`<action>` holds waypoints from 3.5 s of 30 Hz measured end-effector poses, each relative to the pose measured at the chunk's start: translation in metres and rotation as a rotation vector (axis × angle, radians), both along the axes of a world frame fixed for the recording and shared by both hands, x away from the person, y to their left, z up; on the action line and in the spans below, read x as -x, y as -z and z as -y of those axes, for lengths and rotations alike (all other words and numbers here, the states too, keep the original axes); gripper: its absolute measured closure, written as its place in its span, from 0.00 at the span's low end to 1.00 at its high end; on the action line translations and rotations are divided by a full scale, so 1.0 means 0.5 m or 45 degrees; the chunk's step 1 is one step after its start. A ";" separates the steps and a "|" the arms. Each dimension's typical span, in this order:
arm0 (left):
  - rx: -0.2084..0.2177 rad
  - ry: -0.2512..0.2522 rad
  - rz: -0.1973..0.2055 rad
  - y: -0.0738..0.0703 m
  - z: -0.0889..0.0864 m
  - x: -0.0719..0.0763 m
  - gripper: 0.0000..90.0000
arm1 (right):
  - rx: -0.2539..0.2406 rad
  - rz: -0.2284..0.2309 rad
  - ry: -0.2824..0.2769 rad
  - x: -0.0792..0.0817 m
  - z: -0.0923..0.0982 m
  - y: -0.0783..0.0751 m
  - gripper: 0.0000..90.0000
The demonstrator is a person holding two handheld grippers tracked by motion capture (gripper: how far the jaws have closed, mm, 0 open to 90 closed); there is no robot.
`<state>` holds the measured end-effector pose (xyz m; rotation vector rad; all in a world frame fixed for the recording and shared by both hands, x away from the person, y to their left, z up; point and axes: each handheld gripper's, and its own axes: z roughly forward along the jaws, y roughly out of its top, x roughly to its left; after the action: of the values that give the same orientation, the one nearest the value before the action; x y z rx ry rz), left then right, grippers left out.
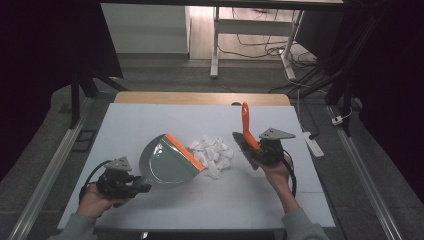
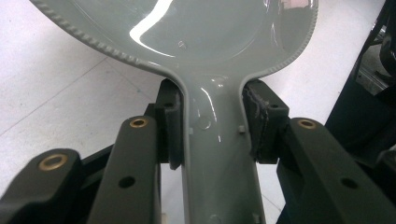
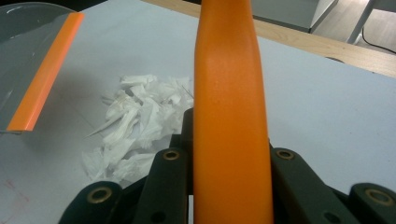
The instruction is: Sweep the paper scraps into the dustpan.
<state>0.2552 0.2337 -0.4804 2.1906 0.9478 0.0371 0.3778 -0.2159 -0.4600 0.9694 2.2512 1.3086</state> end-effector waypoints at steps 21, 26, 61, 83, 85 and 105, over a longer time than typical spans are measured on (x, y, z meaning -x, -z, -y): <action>-0.093 0.076 -0.093 0.019 -0.021 -0.029 0.69 | 0.042 -0.031 0.006 -0.007 -0.017 0.012 0.85; -0.128 0.121 -0.127 0.025 -0.011 -0.031 0.69 | 0.048 -0.027 0.014 -0.003 -0.013 0.007 0.85; -0.110 0.216 -0.213 0.049 -0.005 -0.049 0.69 | 0.131 -0.186 0.160 -0.120 -0.090 0.026 0.85; -0.105 0.212 -0.234 0.056 0.009 -0.052 0.69 | 0.237 -0.289 0.194 -0.175 -0.129 0.055 0.85; -0.106 0.215 -0.233 0.057 0.008 -0.053 0.69 | 0.243 -0.304 0.192 -0.180 -0.137 0.057 0.85; -0.086 0.199 -0.244 0.062 0.009 -0.058 0.69 | 0.294 -0.322 0.111 -0.181 -0.227 0.082 0.85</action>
<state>0.2843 0.2290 -0.5116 2.3564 0.8861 -0.2215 0.4684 -0.1026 -0.5012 1.1858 2.4468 0.9070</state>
